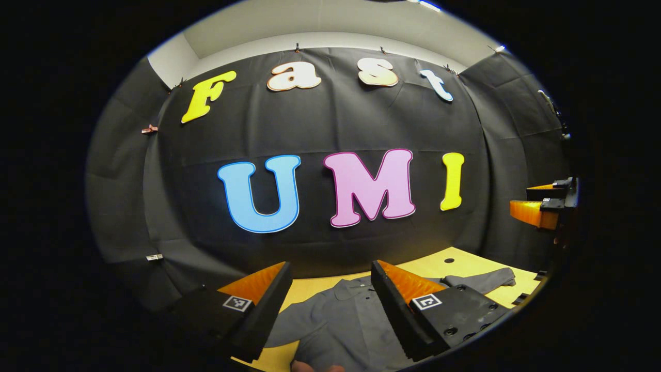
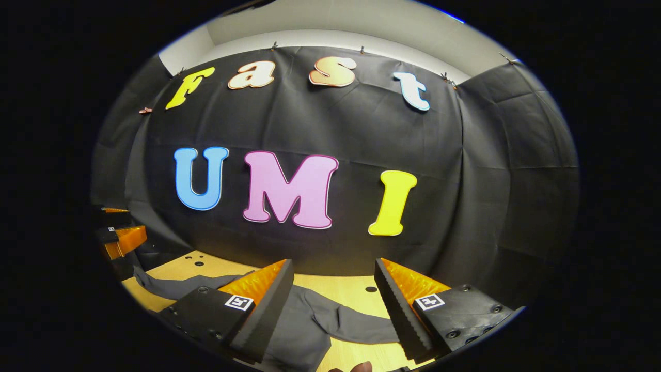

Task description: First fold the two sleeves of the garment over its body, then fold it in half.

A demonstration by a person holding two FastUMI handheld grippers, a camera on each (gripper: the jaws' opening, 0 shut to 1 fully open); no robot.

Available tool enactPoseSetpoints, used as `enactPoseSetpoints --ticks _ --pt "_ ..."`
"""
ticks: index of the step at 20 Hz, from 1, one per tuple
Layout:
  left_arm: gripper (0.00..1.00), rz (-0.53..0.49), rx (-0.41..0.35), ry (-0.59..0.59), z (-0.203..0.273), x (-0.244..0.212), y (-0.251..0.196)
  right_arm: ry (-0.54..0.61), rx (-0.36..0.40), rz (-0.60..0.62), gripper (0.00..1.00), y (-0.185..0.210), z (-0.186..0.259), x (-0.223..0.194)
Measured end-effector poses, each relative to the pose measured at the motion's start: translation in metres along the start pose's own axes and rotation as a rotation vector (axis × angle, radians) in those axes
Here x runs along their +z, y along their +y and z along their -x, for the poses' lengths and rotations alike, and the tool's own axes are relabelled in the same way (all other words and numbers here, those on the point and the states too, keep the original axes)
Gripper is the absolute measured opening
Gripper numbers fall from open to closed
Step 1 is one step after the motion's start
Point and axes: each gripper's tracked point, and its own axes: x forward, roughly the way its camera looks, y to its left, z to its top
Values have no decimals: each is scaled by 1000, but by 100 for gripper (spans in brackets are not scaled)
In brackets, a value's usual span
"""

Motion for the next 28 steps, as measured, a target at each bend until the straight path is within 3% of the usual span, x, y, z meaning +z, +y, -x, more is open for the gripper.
enactPoseSetpoints --ticks 3,9,13,20,28 --pt "97 3 -8 16 1 -5 -10 103 -55 -12 98 -41 -10 -40" --pt "97 11 -17 74 1 -21 -34 294 -223 -126 98 -160 -44 -149" --pt "97 22 0 131 -3 -40 -53 418 -278 -154 98 -208 -62 -231" --pt "97 7 46 213 -6 -61 -84 615 -257 -165 98 -239 -94 -351" --pt "97 -9 91 273 -10 -79 -97 697 -225 -176 98 -253 -118 -405"
